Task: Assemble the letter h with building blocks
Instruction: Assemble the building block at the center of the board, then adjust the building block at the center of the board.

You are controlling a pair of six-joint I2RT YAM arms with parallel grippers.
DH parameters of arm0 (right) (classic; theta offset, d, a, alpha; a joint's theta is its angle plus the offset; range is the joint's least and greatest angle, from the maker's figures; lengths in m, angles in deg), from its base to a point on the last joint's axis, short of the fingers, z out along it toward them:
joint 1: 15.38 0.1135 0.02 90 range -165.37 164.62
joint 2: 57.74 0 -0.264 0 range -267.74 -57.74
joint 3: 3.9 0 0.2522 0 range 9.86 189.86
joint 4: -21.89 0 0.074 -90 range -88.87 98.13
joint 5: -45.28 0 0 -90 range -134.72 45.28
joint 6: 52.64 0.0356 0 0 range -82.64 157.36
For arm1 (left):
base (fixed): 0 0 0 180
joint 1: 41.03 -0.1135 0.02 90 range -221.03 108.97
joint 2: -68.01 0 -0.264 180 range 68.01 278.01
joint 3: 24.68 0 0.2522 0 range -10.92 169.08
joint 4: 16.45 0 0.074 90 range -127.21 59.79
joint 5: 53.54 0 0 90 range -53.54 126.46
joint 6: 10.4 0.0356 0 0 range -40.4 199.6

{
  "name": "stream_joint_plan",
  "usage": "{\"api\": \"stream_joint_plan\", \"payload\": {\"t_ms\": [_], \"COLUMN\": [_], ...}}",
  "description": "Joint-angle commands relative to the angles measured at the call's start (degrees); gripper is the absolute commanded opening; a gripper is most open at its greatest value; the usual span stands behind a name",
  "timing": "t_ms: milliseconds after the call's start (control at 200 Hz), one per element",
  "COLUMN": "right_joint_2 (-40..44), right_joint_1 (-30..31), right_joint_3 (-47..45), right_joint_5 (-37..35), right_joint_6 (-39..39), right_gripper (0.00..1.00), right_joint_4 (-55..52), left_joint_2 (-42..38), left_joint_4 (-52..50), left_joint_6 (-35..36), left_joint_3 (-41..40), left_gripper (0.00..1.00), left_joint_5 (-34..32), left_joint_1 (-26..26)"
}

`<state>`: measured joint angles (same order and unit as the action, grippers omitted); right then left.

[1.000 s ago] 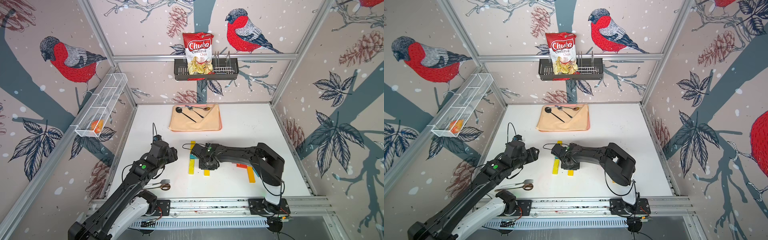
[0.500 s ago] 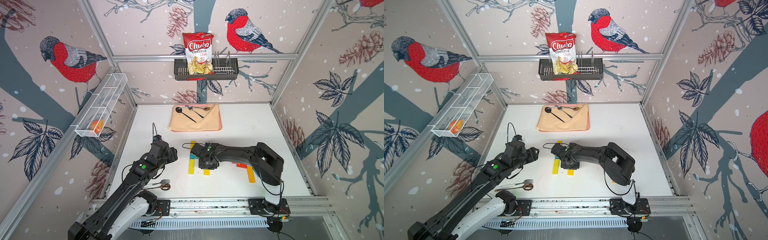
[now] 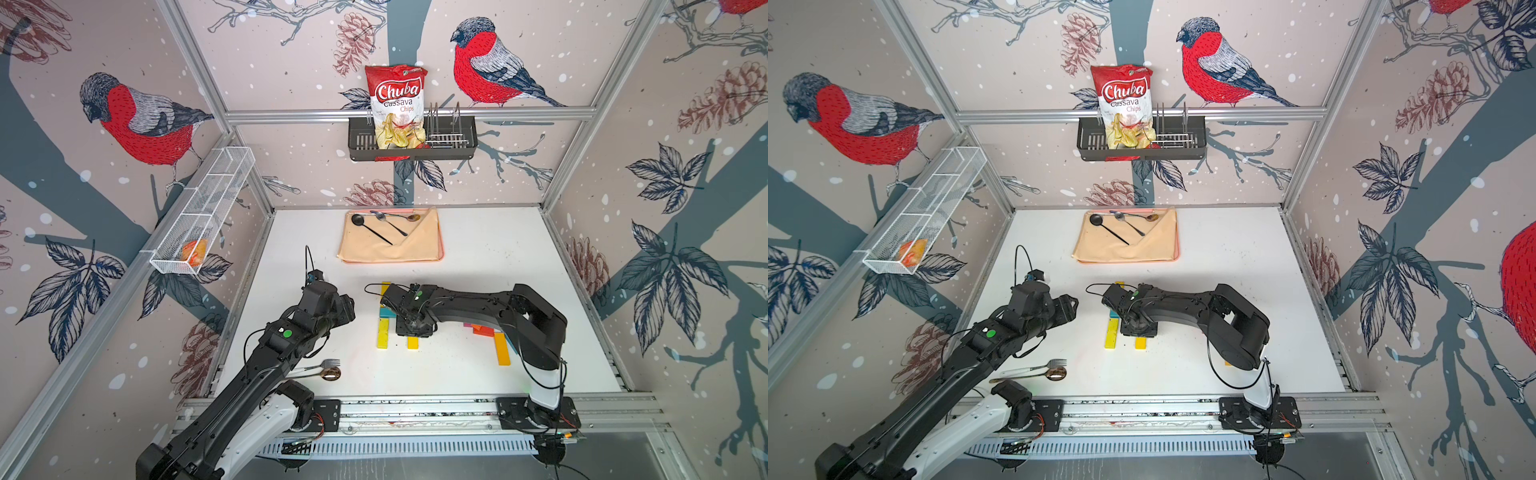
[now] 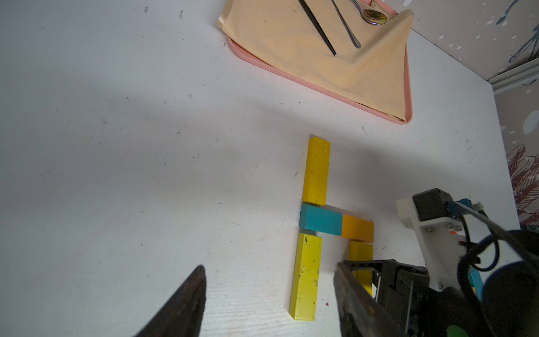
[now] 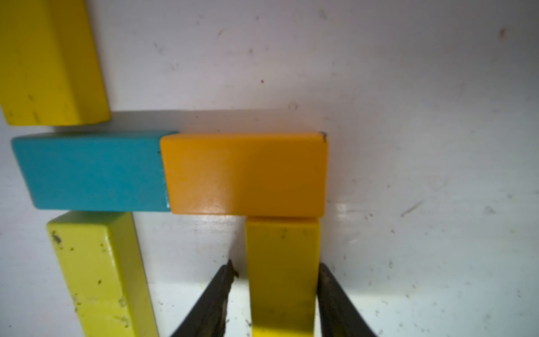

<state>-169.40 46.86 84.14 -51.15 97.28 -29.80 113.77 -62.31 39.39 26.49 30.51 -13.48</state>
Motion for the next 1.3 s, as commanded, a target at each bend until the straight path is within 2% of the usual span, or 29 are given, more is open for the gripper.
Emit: {"api": "stream_joint_plan", "payload": {"t_ms": [0,220,415,510,570,685,805,986,1161,1296], "right_joint_2": [0.31,3.19,5.26,6.44,7.46,10.33,13.68,18.38,20.93,22.19], "right_joint_1": [0.39,1.26,2.53,3.31,3.81,3.79,3.36,2.08,0.83,0.34], "right_joint_3": [-0.2,-0.14,-1.28,-1.67,-1.7,-2.4,-3.38,-6.04,-7.9,-9.23], "right_joint_5": [-0.33,-1.55,-2.25,-2.91,-3.7,-5.59,-7.22,-8.03,-8.42,-8.33], "right_joint_6": [-0.09,0.76,1.59,1.99,2.37,3.21,3.88,4.42,4.59,4.77], "right_gripper": [0.61,0.69,0.73,0.74,0.74,0.75,0.75,0.76,0.76,0.76], "right_joint_4": [-0.83,-1.86,-1.79,-1.62,-1.84,-2.79,-3.7,-3.9,-4.13,-3.82], "left_joint_2": [-0.18,0.56,0.39,-0.27,-0.45,1.2,3.71,4.54,8.21,10.69], "left_joint_4": [1.37,0.47,0.72,0.88,1.65,6.61,10.6,14.37,17.13,18.78], "left_joint_6": [0.48,0.65,-1.02,-3.86,-7.12,-15.43,-21.14,-22.9,-22.46,-22.2], "left_joint_3": [0.0,0.38,-2.72,-4.68,-6.78,-11.36,-13.99,-15.38,-15.47,-15.45], "left_gripper": [0.68,0.69,0.67,0.66,0.65,0.57,0.36,0.28,0.15,0.12], "left_joint_5": [0.59,1.82,8.86,10.05,9.59,9.99,9.84,9.74,10.34,10.94], "left_joint_1": [-0.2,-0.13,0.19,3.1,7.23,17.48,23.47,24.57,24.57,24.51]}}
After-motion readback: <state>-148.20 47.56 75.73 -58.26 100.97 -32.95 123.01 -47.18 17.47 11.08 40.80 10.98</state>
